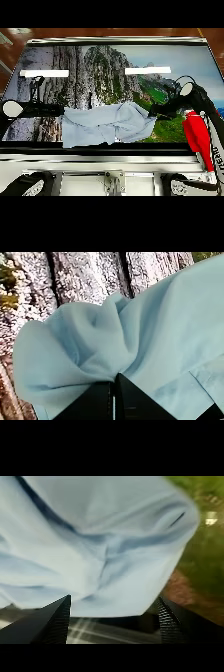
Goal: Fold the shirts.
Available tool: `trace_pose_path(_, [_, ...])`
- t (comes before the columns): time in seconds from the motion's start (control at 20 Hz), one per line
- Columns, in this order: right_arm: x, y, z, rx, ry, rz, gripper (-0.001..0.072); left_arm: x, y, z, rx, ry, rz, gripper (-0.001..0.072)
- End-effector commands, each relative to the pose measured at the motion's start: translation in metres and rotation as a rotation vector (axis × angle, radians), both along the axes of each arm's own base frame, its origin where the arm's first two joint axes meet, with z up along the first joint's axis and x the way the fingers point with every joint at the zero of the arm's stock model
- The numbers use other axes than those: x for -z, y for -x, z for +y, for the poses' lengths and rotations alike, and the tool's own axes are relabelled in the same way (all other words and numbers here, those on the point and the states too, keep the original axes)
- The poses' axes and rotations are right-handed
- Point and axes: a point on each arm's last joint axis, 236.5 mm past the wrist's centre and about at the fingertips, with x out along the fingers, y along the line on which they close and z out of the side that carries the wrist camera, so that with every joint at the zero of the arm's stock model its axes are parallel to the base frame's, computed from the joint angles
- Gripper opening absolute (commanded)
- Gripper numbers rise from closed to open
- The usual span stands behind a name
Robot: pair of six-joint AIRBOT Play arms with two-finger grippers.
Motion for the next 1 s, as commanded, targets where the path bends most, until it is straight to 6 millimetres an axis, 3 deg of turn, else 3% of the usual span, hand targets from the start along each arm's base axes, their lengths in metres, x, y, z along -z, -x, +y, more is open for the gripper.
trace_pose_path(0.0, [0.016, 0.017, 0.021, 0.098, -0.140, 0.062, 0.0635, 0.000, 0.001, -0.005, -0.002, 0.025, 0.010, 0.0038])
trace_pose_path(0.2, [0.037, 0.017, 0.046, 0.092, -0.122, 0.013, 0.0634, 0.000, 0.001, -0.005, -0.001, 0.026, 0.010, 0.0039])
trace_pose_path(0.45, [0.046, 0.010, 0.069, 0.088, -0.100, -0.025, 0.0633, 0.000, 0.001, -0.005, -0.002, 0.026, 0.009, 0.0039])
trace_pose_path(0.5, [0.048, 0.011, 0.072, 0.092, -0.103, -0.017, 0.0576, 0.000, 0.000, -0.005, -0.002, 0.026, 0.010, 0.0039])
trace_pose_path(0.55, [0.048, 0.011, 0.073, 0.092, -0.108, -0.017, 0.0281, 0.000, 0.000, -0.005, -0.002, 0.025, 0.009, 0.0039])
trace_pose_path(0.6, [0.045, 0.011, 0.076, 0.097, -0.119, -0.012, 0.0076, 0.000, 0.000, -0.005, -0.002, 0.025, 0.008, 0.0039])
trace_pose_path(0.65, [0.039, 0.010, 0.078, 0.084, -0.134, -0.027, 0.0062, -0.001, -0.001, -0.004, -0.003, 0.024, 0.002, 0.0038])
trace_pose_path(0.75, [0.014, 0.000, 0.081, 0.017, -0.152, -0.119, 0.0062, -0.008, -0.010, 0.000, -0.009, 0.003, -0.047, 0.0037])
trace_pose_path(0.8, [-0.010, -0.008, 0.084, -0.040, -0.163, -0.199, 0.0061, -0.020, -0.016, 0.006, -0.010, -0.024, -0.091, 0.0037])
trace_pose_path(0.85, [-0.041, -0.018, 0.086, -0.097, -0.171, -0.301, 0.0062, -0.040, -0.022, 0.011, -0.008, -0.051, -0.148, 0.0036])
trace_pose_path(0.9, [-0.080, -0.027, 0.088, -0.160, -0.176, -0.422, 0.0061, -0.072, -0.028, 0.016, -0.008, -0.074, -0.228, 0.0037])
trace_pose_path(0.95, [-0.131, -0.035, 0.090, -0.222, -0.175, -0.573, 0.0062, -0.111, -0.031, 0.020, -0.010, -0.088, -0.315, 0.0037])
